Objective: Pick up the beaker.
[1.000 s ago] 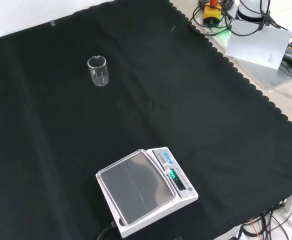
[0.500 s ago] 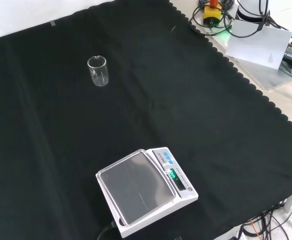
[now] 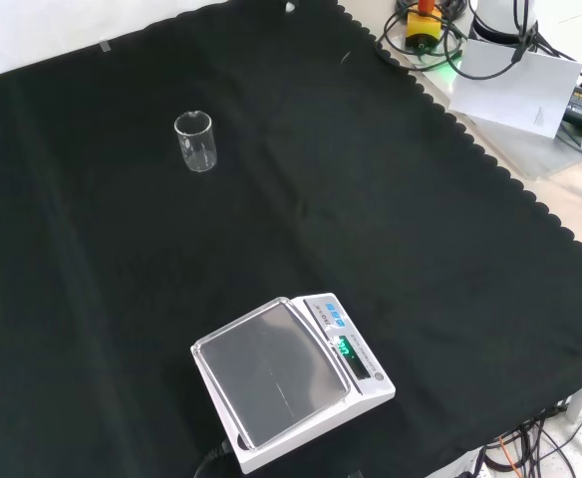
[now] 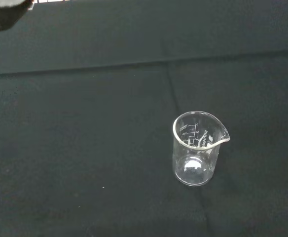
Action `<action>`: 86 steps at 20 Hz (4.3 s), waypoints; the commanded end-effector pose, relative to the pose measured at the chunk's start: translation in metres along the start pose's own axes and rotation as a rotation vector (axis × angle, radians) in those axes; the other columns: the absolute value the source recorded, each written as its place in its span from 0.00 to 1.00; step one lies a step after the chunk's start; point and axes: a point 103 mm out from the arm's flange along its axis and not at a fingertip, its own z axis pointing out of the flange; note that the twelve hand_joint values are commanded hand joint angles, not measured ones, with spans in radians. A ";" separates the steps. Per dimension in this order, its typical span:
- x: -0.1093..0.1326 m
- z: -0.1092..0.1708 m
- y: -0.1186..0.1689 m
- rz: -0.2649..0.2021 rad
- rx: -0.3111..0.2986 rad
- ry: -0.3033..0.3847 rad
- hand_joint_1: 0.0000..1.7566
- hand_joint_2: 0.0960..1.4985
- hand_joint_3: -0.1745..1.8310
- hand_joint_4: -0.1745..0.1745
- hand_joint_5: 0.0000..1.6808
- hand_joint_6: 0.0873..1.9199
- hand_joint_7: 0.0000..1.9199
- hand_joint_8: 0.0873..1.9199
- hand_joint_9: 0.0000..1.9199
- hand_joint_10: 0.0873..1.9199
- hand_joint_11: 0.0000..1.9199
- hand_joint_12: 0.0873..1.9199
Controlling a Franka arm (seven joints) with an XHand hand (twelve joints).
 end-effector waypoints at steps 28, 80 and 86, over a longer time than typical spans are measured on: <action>-0.043 0.218 0.139 0.059 0.135 0.142 0.37 0.45 0.20 0.57 0.03 0.00 0.01 0.35 0.04 0.41 0.00 0.35; -0.033 0.255 0.177 0.101 0.180 0.088 0.77 0.49 0.52 0.20 0.43 0.78 0.37 0.87 0.54 0.68 0.64 0.52; -0.043 0.212 0.169 0.099 0.134 0.079 0.78 0.47 0.54 0.19 0.45 0.78 0.38 0.87 0.55 0.68 0.64 0.52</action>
